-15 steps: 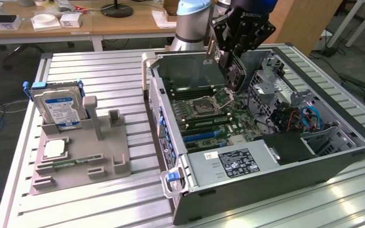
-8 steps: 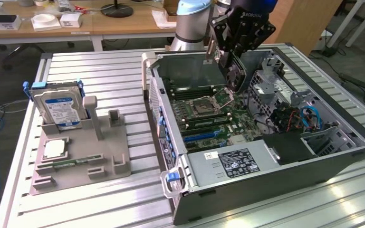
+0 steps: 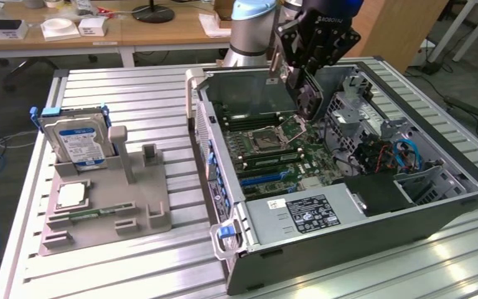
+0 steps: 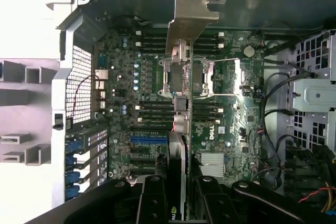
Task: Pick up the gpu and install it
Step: 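Insert the gpu into the slot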
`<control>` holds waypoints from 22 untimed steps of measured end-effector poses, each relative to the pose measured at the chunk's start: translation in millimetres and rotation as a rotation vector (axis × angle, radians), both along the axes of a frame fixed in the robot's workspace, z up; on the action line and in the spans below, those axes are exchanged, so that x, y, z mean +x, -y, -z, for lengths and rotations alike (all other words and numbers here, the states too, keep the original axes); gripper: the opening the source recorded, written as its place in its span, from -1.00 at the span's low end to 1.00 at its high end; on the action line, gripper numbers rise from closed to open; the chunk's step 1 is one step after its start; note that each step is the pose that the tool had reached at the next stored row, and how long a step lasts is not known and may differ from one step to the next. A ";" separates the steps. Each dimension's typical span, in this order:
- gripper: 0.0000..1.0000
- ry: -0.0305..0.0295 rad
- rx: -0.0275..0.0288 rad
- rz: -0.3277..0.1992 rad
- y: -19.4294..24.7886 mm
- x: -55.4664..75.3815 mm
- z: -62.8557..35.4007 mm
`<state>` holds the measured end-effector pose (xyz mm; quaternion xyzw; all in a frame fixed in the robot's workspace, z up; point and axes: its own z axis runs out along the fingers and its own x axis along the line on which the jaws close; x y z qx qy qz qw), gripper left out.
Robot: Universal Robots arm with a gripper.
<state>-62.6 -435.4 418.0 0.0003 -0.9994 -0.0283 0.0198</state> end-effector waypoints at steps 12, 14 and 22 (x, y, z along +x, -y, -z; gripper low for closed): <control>-0.47 0.0000 0.0000 -0.084 0.0 0.0 0.0; -0.47 0.0000 -0.0001 -0.095 0.0 0.0 0.0; -0.47 0.0000 -0.0001 -0.123 0.0 0.0 0.0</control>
